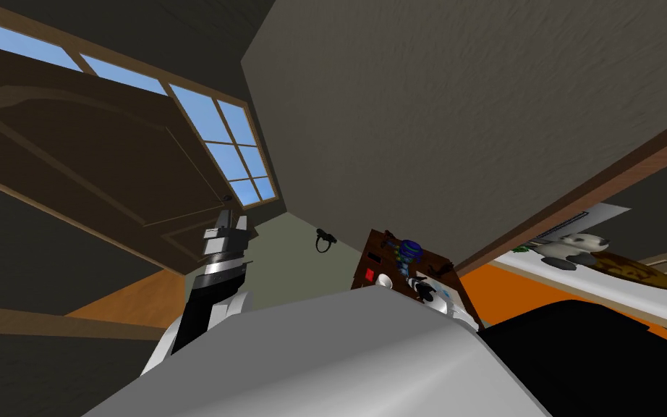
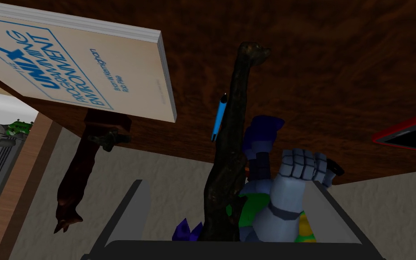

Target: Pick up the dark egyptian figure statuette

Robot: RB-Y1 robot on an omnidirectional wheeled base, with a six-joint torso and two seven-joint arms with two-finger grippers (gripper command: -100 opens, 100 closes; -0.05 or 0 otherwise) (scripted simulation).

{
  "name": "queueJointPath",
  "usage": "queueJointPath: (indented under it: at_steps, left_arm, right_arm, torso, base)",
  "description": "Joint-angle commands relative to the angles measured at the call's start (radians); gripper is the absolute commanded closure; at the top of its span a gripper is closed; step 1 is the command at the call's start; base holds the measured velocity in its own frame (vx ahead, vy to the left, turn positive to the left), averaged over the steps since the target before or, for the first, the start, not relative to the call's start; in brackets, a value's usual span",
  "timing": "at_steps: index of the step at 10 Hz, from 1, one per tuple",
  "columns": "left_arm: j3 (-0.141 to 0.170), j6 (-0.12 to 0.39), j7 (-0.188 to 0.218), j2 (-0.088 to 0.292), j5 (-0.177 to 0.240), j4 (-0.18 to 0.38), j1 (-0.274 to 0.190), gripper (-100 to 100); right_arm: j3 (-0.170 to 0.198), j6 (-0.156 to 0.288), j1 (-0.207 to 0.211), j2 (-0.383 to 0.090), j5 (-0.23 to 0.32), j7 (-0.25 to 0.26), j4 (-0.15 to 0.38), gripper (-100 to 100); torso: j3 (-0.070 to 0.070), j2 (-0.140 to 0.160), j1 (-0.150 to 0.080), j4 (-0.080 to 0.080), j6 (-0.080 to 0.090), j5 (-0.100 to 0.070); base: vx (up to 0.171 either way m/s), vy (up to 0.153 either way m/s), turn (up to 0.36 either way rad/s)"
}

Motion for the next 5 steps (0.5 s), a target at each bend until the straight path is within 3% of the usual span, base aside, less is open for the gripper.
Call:
queueJointPath:
  at_steps: [1,5]
  left_arm:
    - [0.0,0.0,0.0,0.0,0.0,0.0,0.0,0]
    - [0.0,0.0,0.0,0.0,0.0,0.0,0.0,0]
  right_arm:
    - [0.0,0.0,0.0,0.0,0.0,0.0,0.0,100]
    - [0.0,0.0,0.0,0.0,-0.001,-0.001,0.0,100]
  torso:
    - [0.0,0.0,0.0,0.0,0.0,0.0]
    - [0.0,0.001,0.003,0.0,0.0,0.001]
  base:
    - [0.002,-0.007,0.003]
    - [0.0,0.0,0.0]
